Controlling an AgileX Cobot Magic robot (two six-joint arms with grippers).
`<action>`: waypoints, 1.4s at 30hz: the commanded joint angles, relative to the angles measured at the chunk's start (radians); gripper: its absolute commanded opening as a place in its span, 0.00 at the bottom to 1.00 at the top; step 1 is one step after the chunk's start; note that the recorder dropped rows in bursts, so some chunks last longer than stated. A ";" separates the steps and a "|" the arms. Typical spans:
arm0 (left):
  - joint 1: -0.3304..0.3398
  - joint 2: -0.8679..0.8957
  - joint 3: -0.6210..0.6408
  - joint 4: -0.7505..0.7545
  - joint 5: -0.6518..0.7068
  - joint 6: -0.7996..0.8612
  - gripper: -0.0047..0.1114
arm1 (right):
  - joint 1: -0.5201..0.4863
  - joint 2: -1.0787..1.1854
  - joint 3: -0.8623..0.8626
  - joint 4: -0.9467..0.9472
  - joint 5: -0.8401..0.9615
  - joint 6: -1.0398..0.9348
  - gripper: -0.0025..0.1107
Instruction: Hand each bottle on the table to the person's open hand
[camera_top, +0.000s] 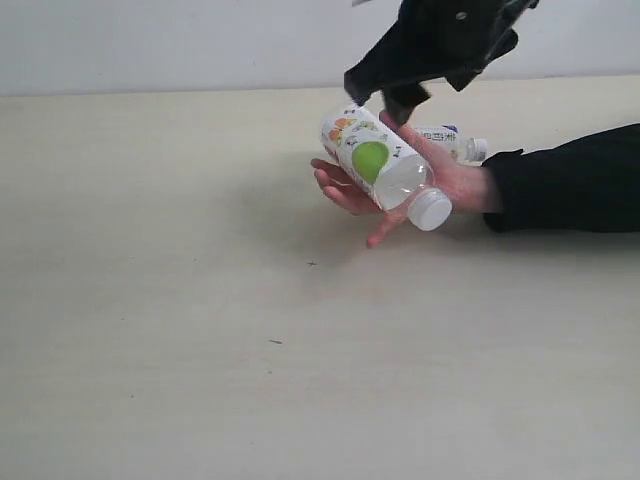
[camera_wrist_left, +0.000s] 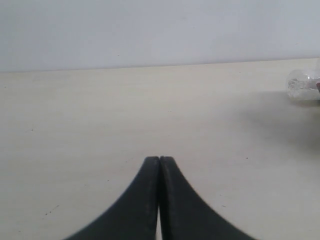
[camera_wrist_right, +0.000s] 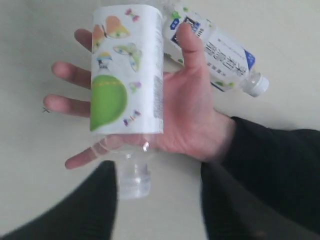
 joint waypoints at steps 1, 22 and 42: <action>0.002 -0.005 0.003 0.003 -0.005 -0.003 0.06 | -0.036 -0.218 0.156 0.042 0.015 -0.009 0.03; 0.002 -0.005 0.003 0.003 -0.005 -0.003 0.06 | -0.039 -1.623 0.961 0.069 -0.034 0.115 0.03; 0.003 -0.005 0.003 0.009 0.007 -0.003 0.06 | -0.037 -1.708 0.954 -0.044 0.018 0.116 0.03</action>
